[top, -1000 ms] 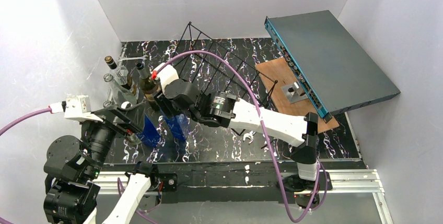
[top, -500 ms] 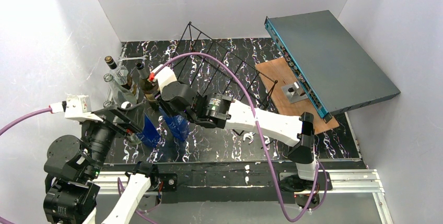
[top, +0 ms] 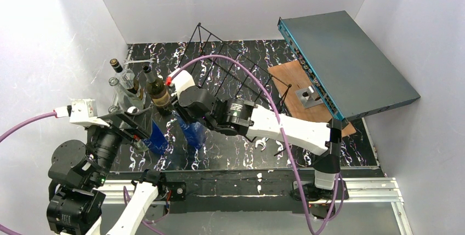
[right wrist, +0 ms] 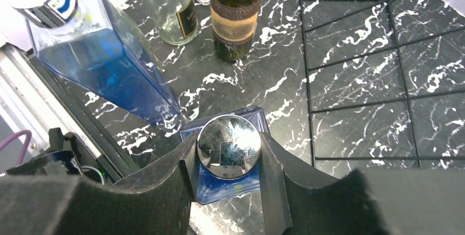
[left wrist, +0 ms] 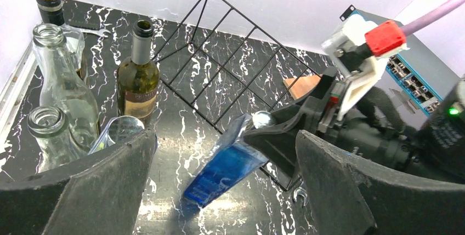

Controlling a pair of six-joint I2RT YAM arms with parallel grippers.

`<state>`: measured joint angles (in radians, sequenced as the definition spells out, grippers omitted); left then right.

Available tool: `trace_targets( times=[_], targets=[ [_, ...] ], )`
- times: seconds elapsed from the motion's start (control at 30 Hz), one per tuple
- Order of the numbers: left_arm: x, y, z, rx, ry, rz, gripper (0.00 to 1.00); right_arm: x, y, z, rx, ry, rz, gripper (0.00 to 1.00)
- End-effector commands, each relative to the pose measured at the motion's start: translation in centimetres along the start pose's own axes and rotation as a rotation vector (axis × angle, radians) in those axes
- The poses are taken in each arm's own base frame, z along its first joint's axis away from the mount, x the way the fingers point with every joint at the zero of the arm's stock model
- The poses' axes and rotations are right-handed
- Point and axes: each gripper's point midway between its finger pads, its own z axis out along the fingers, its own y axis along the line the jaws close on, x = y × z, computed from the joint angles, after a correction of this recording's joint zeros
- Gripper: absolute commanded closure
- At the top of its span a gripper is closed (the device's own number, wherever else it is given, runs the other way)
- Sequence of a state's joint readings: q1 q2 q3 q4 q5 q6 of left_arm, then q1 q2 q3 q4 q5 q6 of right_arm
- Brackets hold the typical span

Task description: Put the wine bottle on the wine rack

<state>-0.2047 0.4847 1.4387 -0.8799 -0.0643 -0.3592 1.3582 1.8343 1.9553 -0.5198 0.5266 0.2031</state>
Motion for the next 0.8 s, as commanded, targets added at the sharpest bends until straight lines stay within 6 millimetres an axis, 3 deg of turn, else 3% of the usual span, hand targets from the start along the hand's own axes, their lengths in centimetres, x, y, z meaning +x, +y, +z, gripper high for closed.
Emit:
trace_targets(
  times=[0.0,0.13,0.37,0.63,0.77],
  targets=[
    [0.4,0.3,0.5,-0.016,0.019,0.01,0.01,-9.3,-3.1,-6.9,0.029,-0.272,0.127,0.99],
    [0.4,0.3,0.6,-0.013,0.02,0.007,0.01,-10.2,-5.4,-9.6,0.082,-0.309,0.14,0.99],
    [0.6,-0.1,1.1,-0.002,0.034,-0.006,0.01,-9.7,-10.4,-13.1,0.209,-0.333,0.154,0.99],
    [0.6,-0.6,1.5,0.016,0.045,-0.03,0.01,-8.7,-16.7,-14.7,0.291,-0.308,0.198,0.99],
    [0.6,-0.7,1.6,0.021,0.046,-0.037,0.01,-8.0,-18.9,-14.9,0.301,-0.291,0.225,0.99]
  ],
)
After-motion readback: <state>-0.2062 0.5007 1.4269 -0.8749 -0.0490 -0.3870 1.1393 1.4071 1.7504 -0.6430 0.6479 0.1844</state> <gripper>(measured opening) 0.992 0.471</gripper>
